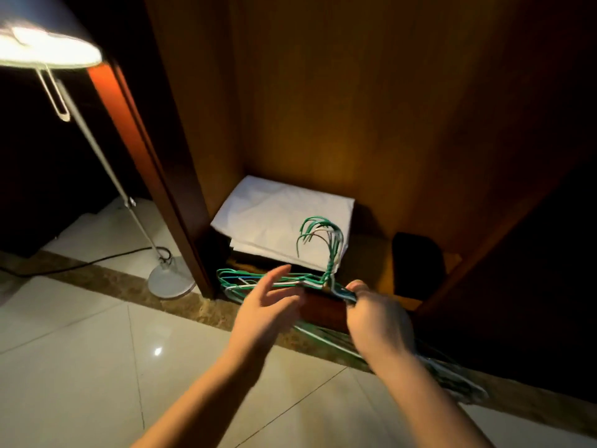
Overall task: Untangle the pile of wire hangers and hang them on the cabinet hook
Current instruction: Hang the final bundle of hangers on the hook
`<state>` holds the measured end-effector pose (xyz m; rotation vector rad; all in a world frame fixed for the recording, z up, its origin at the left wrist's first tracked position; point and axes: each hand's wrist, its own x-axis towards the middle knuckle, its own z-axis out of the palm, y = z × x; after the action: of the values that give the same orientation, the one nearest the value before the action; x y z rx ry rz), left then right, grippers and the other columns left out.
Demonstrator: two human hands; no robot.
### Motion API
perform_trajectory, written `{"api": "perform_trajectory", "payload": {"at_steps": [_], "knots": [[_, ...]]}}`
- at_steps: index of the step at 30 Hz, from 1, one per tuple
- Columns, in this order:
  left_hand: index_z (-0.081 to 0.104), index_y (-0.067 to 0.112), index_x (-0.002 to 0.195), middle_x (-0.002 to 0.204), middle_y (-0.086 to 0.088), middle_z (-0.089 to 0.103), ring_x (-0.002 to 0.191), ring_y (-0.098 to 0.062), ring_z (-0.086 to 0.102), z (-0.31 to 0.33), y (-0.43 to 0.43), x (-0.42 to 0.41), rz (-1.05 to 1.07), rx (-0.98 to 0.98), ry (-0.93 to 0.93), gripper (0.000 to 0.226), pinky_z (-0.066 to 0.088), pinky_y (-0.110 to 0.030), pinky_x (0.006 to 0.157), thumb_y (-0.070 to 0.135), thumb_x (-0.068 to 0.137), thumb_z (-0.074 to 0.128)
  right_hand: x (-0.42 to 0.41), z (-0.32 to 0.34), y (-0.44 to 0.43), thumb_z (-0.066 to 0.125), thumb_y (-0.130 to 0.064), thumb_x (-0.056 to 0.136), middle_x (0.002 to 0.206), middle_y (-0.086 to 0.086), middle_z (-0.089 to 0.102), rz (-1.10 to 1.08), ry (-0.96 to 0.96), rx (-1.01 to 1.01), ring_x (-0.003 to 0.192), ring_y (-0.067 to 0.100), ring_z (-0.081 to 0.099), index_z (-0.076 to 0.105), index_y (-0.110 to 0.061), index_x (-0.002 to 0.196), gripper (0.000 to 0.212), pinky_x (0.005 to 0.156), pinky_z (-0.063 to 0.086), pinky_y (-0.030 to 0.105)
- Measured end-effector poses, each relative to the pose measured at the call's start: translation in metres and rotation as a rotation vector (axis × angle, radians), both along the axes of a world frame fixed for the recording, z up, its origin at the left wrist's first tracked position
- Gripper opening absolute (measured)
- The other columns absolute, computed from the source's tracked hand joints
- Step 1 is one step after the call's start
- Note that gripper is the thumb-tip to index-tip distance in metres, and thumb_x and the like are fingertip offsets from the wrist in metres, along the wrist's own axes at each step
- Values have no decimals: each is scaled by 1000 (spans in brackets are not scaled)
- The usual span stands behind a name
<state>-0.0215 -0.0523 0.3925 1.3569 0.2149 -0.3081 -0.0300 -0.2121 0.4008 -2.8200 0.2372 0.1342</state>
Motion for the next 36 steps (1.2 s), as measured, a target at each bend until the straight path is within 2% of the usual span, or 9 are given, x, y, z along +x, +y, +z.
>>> {"api": "perform_trajectory", "payload": {"at_steps": [3, 6, 9, 11, 15, 18, 24, 29, 36], "knots": [[62, 44, 104, 87, 6, 72, 85, -11, 66, 101, 14, 2, 2, 410, -371, 40, 52, -28, 76, 29, 68, 66, -9, 109, -33, 41, -25, 95, 96, 4, 67, -21, -108, -8, 89, 25, 63, 54, -23, 118, 27, 67, 47, 32], [58, 23, 121, 113, 2, 63, 106, -14, 57, 212, 3, 16, 5, 898, -701, 43, 37, -21, 92, 25, 78, 57, -14, 222, -56, 45, -23, 93, 95, 5, 67, -71, -202, 7, 87, 26, 62, 56, -23, 117, 26, 63, 45, 31], [48, 15, 133, 130, -8, 51, 120, -28, 47, 322, -22, 29, -19, 1130, -869, 64, 34, -39, 104, 47, 77, 48, -11, 329, -81, 47, -23, 92, 96, 7, 66, -92, -277, 45, 87, 28, 62, 58, -20, 115, 26, 67, 51, 35], [40, 19, 139, 137, -7, 45, 126, -28, 41, 391, -41, 33, -1, 1193, -924, 70, 30, -50, 108, 51, 77, 51, -8, 395, -100, 47, -23, 91, 94, 7, 66, -88, -318, 97, 81, 26, 61, 59, -21, 114, 26, 63, 48, 34], [31, 26, 143, 142, 0, 41, 132, -20, 35, 502, -79, 43, -40, 1292, -1051, 75, 16, -46, 113, 57, 79, 54, -1, 502, -136, 51, -23, 89, 83, 6, 65, -31, -406, 241, 64, 20, 51, 64, -21, 105, 21, 53, 37, 28], [36, 27, 140, 137, 1, 49, 129, -19, 42, 557, -101, 54, -80, 1422, -1140, 74, 22, -40, 111, 61, 75, 49, 3, 556, -156, 52, -28, 90, 58, -4, 53, 30, -492, 367, 47, 13, 45, 65, -27, 84, 14, 45, 31, 25], [53, 23, 122, 106, 3, 63, 104, -19, 57, 648, -118, 99, 40, 1575, -1428, 34, 41, -33, 87, 34, 90, 54, 41, 624, -175, 60, -35, 87, 43, -6, 38, 45, -610, 576, 34, 6, 30, 63, -18, 66, 27, 42, 21, 23], [51, 23, 125, 113, 1, 62, 109, -21, 56, 705, -121, 173, 191, 1597, -1583, 36, 40, -33, 85, 38, 92, 49, 106, 675, -170, 67, -37, 82, 29, -9, 35, -27, -685, 674, 24, 4, 29, 53, -19, 52, 38, 34, 20, 17], [43, 24, 127, 109, 5, 58, 102, -18, 54, 784, -121, 291, 317, 1493, -1772, 45, 41, -34, 85, 48, 90, 48, 206, 770, -165, 68, -27, 82, 41, -2, 38, -113, -745, 690, 29, 8, 28, 45, -15, 52, 40, 33, 19, 17]]}}
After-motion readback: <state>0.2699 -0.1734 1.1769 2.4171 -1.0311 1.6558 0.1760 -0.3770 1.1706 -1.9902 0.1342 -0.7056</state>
